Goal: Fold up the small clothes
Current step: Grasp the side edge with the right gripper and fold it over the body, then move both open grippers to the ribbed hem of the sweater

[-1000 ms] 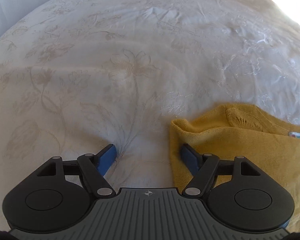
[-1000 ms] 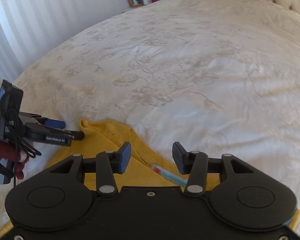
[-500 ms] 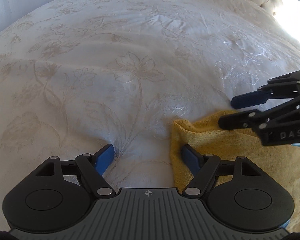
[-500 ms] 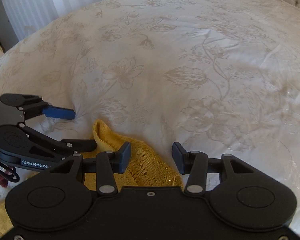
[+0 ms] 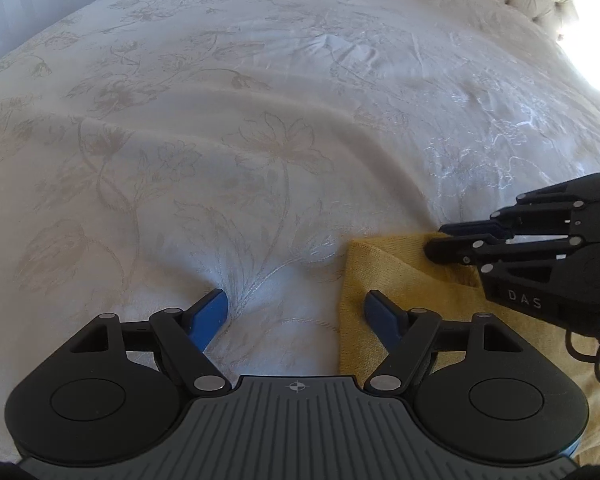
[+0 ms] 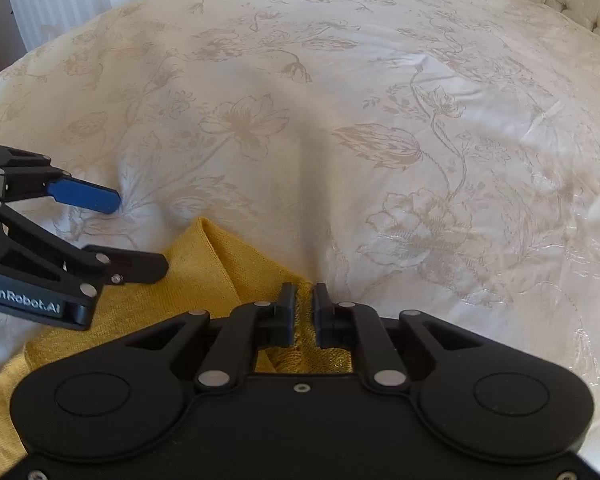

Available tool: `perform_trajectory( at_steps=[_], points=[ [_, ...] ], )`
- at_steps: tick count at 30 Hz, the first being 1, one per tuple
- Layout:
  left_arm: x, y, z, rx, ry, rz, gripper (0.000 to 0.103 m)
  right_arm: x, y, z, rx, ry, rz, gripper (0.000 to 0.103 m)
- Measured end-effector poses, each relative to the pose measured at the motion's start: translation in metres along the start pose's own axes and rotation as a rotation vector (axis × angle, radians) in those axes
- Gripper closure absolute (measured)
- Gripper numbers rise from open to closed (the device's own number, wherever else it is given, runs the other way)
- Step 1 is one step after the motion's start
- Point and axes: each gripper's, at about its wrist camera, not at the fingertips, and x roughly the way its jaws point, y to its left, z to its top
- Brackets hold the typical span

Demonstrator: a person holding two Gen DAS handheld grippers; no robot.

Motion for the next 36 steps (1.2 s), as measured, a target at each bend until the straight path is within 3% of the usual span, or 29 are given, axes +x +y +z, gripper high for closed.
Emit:
perform_trajectory(
  at_steps=[2,4,6,10,16,20,24,28,32,36],
  points=[
    [0.008,-0.003,0.003,0.032,-0.003,0.023,0.028,-0.011,-0.005,0.000,0.040,-0.032,-0.037,0.055],
    [0.019,0.001,0.008,0.036,-0.002,0.055,0.022,-0.027,-0.013,-0.002,0.089,-0.067,-0.071,0.046],
    [0.027,0.005,0.014,0.021,0.005,0.071,0.010,-0.051,-0.023,-0.009,0.143,-0.096,-0.114,0.046],
    [0.023,0.007,0.023,0.016,0.023,0.065,0.011,-0.103,-0.037,-0.043,0.253,-0.136,-0.183,0.027],
    [-0.029,0.013,0.001,-0.041,0.014,-0.070,0.011,-0.174,-0.038,-0.126,0.458,-0.094,-0.312,0.016],
    [-0.070,0.000,-0.038,0.013,0.017,-0.113,0.010,-0.206,-0.018,-0.177,0.578,-0.027,-0.360,0.013],
    [-0.099,-0.014,-0.086,0.042,0.085,-0.157,0.010,-0.224,0.006,-0.215,0.647,0.011,-0.349,0.011],
    [-0.115,-0.021,-0.126,0.045,0.160,-0.176,0.010,-0.222,0.010,-0.218,0.623,-0.025,-0.324,0.011],
    [-0.126,-0.023,-0.153,0.052,0.188,-0.158,0.010,-0.202,-0.011,-0.201,0.555,-0.079,-0.265,0.004],
    [-0.140,-0.022,-0.168,0.055,0.193,-0.140,0.010,-0.170,-0.051,-0.199,0.632,-0.031,-0.234,0.004]
  ],
)
